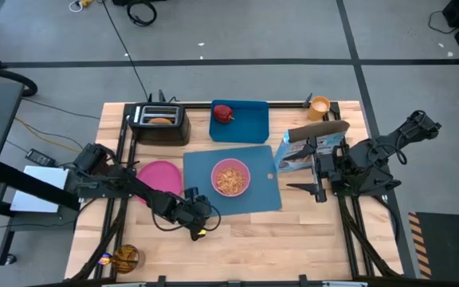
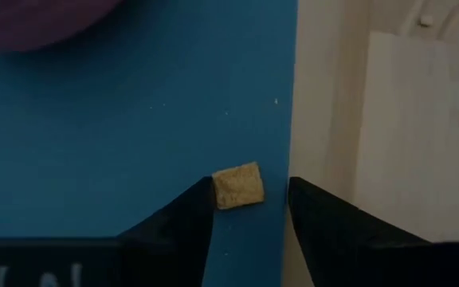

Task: Arrange a breakfast setting
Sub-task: Put the one piece of cereal into the pink bowl

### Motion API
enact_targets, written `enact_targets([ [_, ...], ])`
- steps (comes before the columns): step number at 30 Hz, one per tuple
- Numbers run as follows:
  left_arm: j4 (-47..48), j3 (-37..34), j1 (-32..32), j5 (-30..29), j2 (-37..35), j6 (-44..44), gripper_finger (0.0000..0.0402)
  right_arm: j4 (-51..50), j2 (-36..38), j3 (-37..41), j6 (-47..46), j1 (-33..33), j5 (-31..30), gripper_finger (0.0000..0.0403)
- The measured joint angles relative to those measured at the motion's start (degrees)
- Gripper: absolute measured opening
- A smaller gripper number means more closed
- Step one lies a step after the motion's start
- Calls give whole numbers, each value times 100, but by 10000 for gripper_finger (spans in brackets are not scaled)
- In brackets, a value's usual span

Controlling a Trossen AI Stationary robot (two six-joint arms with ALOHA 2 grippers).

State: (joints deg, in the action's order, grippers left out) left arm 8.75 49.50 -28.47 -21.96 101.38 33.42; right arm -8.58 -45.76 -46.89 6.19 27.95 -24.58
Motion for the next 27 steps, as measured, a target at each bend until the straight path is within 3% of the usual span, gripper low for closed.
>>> enact_targets([
  [8, -151, 0, -42, 101, 7, -691, 171, -4, 0, 0, 39, 0, -4, 348],
  [15, -125, 113, 17, 193, 9, -702, 167, -10, 0, 0, 102, 0, -203, 348],
  [27, 7, 127, 4, 400, 9, -740, 102, -13, 0, -2, 107, 0, -245, 348],
])
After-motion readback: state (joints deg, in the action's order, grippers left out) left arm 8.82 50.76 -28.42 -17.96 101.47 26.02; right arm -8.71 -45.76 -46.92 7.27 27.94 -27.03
